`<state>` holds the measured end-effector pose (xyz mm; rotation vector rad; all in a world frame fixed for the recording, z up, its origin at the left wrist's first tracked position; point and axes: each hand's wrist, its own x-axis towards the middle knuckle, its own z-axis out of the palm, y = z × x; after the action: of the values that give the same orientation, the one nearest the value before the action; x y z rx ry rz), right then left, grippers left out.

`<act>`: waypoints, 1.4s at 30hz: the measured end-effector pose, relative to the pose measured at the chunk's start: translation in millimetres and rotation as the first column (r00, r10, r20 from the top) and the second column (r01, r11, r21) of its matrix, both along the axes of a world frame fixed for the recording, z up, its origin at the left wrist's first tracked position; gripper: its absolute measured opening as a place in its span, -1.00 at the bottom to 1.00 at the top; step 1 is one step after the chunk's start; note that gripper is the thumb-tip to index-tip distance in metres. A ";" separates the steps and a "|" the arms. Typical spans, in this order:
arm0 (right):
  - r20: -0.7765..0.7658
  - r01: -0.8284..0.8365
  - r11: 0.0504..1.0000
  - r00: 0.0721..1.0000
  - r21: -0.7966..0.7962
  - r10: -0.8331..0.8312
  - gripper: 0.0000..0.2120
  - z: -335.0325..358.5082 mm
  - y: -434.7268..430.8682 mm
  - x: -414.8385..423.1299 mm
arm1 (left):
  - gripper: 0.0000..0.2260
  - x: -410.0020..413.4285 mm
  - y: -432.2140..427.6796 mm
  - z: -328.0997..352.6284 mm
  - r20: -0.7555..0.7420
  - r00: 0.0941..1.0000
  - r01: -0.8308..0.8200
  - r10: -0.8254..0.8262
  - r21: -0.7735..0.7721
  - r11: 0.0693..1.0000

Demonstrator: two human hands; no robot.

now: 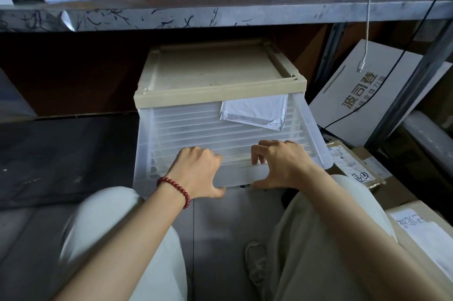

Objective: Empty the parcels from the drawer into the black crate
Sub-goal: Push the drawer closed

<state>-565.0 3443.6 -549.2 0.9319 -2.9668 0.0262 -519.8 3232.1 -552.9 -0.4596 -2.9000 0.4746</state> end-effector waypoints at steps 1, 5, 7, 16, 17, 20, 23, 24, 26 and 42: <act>0.002 -0.001 1.000 1.000 -0.004 0.001 -0.51 -0.2 0.3 -0.1 | -0.54 0.0 -0.9 -0.4 -0.006 1.000 0.001 0.000 0.001 1.000; 0.010 0.004 1.000 1.000 -0.016 -0.004 -0.51 -1.1 -0.6 -1.0 | -0.54 0.2 -4.1 -3.2 -0.015 1.000 0.002 -0.002 0.031 1.000; 0.018 0.007 1.000 1.000 -0.020 -0.006 -0.51 -1.2 -0.8 -1.7 | -0.54 -0.1 -5.5 -3.8 -0.019 1.000 0.006 -0.005 0.045 0.999; 0.018 0.110 0.987 0.994 -0.116 -0.109 -0.47 0.5 0.0 -4.8 | -0.55 -4.6 -6.2 -6.4 -0.118 0.993 0.013 0.024 0.303 0.953; -0.016 0.143 0.980 0.989 -0.136 -0.146 -0.46 -0.2 -0.4 -7.6 | -0.58 -7.6 -6.6 -7.2 -0.150 0.988 0.018 0.032 0.317 0.948; -0.021 0.290 0.936 0.954 -0.201 -0.300 -0.36 -2.0 -5.1 -22.6 | -0.56 -19.0 -8.3 -10.8 -0.146 0.986 -0.021 0.082 0.378 0.926; 0.148 0.493 0.843 0.870 -0.214 -0.471 -0.22 -7.0 -9.9 -42.5 | -0.52 -34.7 -1.4 -19.3 -0.068 0.989 -0.093 0.130 0.392 0.915; 0.197 0.551 0.800 0.834 -0.237 -0.516 -0.20 -10.0 -10.5 -48.0 | -0.51 -40.7 2.3 -22.7 -0.051 0.987 -0.118 0.152 0.408 0.905; 0.238 0.603 0.739 0.798 -0.300 -0.554 -0.18 -14.6 -12.2 -54.4 | -0.48 -49.8 9.1 -26.8 -0.045 0.979 -0.158 0.201 0.461 0.873; 0.352 0.570 0.444 0.803 -0.691 -0.482 -0.47 -19.9 -8.3 -84.3 | -0.46 -110.7 36.9 -29.9 -0.109 0.974 -0.023 0.198 0.822 0.569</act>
<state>-649.3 3435.3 -569.1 -0.1441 -2.6665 1.2583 -630.5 3269.0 -582.8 -0.0579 -2.5647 -0.7911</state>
